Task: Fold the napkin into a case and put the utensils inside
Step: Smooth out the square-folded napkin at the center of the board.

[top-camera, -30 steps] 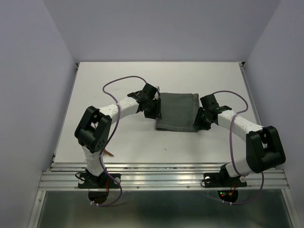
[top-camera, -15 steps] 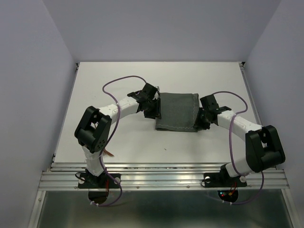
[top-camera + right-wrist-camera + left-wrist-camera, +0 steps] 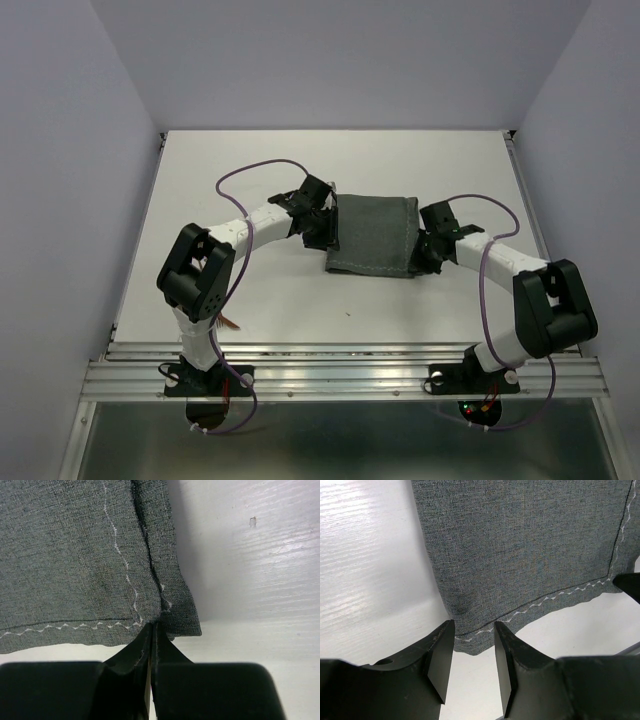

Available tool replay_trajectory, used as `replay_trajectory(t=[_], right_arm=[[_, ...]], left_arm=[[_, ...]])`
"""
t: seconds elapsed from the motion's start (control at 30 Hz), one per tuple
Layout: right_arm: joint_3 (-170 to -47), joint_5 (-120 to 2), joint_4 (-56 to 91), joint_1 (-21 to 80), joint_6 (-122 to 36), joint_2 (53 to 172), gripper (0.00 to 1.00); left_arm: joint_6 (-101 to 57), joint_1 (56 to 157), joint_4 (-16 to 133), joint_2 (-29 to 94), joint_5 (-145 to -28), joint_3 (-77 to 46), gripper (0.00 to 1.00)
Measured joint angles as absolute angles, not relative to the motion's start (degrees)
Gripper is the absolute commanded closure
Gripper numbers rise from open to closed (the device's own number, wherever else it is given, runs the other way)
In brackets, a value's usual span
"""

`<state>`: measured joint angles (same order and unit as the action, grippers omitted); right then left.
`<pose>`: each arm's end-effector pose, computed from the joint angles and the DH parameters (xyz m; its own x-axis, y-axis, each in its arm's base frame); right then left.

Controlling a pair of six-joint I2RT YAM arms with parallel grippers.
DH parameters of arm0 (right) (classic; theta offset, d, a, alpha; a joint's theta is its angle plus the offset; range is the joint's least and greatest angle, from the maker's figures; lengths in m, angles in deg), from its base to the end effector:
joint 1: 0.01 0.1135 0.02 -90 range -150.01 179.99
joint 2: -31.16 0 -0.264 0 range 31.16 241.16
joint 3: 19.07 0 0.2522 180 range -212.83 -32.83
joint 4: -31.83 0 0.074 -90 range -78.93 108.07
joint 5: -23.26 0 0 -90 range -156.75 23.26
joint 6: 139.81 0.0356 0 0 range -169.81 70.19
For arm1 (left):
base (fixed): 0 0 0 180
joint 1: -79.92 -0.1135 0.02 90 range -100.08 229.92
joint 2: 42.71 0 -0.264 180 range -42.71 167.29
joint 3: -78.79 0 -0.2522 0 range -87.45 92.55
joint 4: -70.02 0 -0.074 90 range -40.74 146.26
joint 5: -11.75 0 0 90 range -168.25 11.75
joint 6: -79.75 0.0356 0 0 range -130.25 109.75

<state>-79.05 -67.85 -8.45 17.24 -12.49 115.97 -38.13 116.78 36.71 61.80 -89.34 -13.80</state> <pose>0.2591 0.0797 0.1711 -0.8640 0.3664 -0.3454 0.2956 0.9244 0.2412 0.3132 -0.2434 0.2110 -0.8661 0.0758 -0.4940 0.3187 0.8452 -0.4290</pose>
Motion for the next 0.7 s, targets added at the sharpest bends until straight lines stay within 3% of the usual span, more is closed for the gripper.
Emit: replay_trajectory(t=[0.7], right_arm=[[-79.1, -77.8, -9.2, 17.2, -11.4, 110.2, 0.99]], left_arm=[[-37.8, 116.7, 36.7, 61.8, -90.7, -13.8, 0.51]])
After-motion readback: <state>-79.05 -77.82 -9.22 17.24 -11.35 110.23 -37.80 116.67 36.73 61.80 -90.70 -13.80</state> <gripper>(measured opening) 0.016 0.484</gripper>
